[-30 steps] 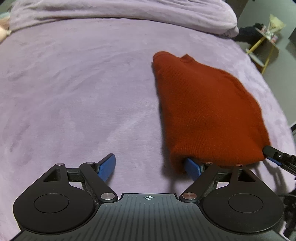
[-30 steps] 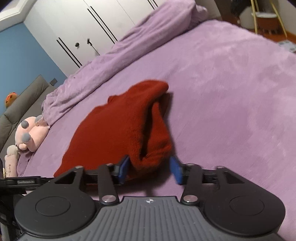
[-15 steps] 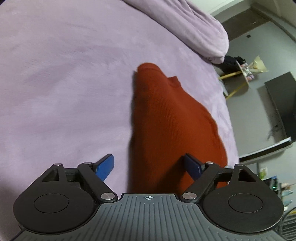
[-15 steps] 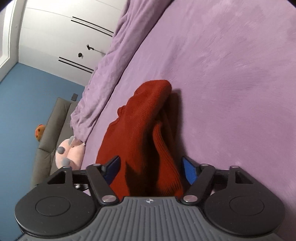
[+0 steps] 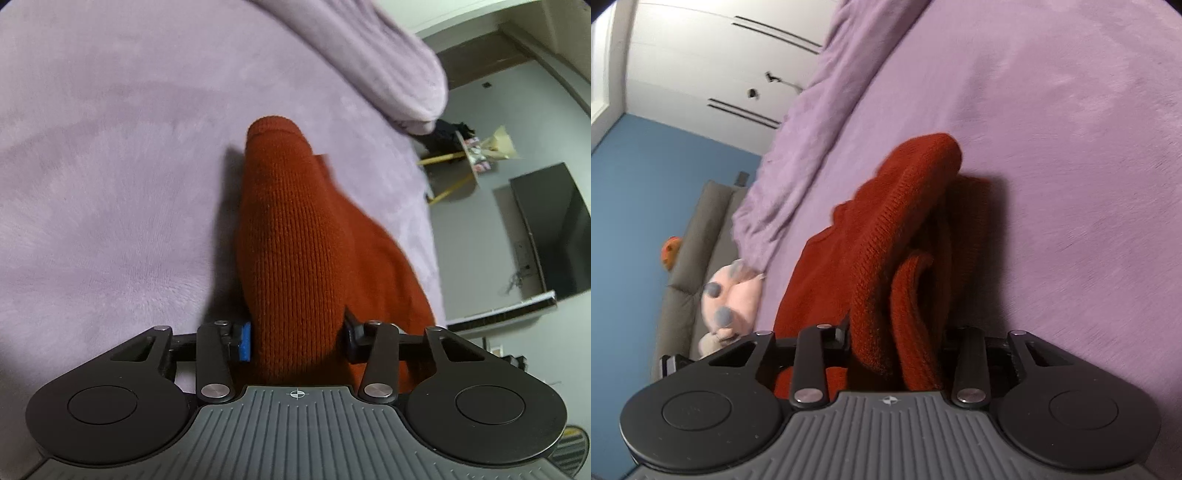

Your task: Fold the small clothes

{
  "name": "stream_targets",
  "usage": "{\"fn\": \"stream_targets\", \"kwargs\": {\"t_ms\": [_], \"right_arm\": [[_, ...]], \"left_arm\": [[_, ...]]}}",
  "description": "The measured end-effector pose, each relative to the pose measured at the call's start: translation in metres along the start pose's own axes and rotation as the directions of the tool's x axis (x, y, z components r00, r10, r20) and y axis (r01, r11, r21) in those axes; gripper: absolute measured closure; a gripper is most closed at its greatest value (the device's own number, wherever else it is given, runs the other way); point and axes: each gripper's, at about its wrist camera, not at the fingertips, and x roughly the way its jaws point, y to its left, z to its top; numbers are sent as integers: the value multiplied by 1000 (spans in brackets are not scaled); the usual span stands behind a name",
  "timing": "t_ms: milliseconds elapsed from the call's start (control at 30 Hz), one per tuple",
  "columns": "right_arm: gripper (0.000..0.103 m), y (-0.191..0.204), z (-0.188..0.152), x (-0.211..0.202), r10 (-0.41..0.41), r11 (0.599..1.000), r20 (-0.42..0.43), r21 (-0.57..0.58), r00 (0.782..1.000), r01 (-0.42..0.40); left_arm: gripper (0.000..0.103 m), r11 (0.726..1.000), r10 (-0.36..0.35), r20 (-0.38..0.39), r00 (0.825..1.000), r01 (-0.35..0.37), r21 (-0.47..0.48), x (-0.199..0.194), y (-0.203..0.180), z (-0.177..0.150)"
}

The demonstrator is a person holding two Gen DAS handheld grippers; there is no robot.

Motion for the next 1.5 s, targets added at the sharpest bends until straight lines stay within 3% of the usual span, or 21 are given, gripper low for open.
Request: {"fn": "stream_targets", "kwargs": {"t_ms": [133,233,300,367,567,700,767,833,900,967,1033,1100,1167,1267,1333,1500], "right_arm": [[70,28,-28,10,41,999,-92,-27,995,-44],[70,45,-59,27,62,996,-179,-59,982,-73],[65,56,-80,38,16,994,-188,-106,982,-37],[52,66,-95,37,-39,993,-138,-114,990,23],[40,75,-144,-26,-140,979,36,-141,989,144],[40,62,-169,-59,-108,992,55,-61,993,111],[40,62,-174,-59,-82,996,57,-26,995,84],[40,63,-176,-51,-97,995,51,-25,994,98],[50,67,-180,-42,-157,987,50,-37,986,159],[69,73,-183,-38,-173,983,65,-42,983,176],[78,74,-185,-42,-105,994,75,-5,992,105],[78,57,-185,-56,16,995,93,100,996,-26],[79,41,-187,-62,30,984,105,169,994,-47],[78,34,-192,-57,-154,980,73,135,985,144],[73,45,-193,-57,-213,977,95,50,972,209],[66,99,-193,-61,-327,925,210,-129,921,358]], "left_arm": [[55,998,30,18,999,-30,51,-51,-10,-13],[52,989,140,27,990,-140,35,-91,2,-29],[48,970,241,50,969,-242,16,-107,16,-42],[50,940,338,76,938,-340,13,-121,27,-59],[44,963,259,134,957,-267,44,-170,27,-122],[44,973,228,85,970,-230,12,-167,39,-154],[44,978,208,46,977,-206,-43,-162,44,-164],[44,981,189,33,981,-187,-40,-153,44,-167],[44,974,222,31,975,-220,-53,-148,41,-166],[44,973,228,43,973,-226,-51,-145,37,-164],[44,968,248,69,966,-244,-60,-147,34,-162],[44,958,285,106,953,-280,-61,-154,34,-163],[44,940,341,132,931,-336,-61,-158,37,-163],[43,914,405,160,900,-398,-75,-166,39,-162],[43,912,410,180,894,-405,-66,-172,35,-163],[36,877,467,224,856,-480,8,-166,19,-157]]}}
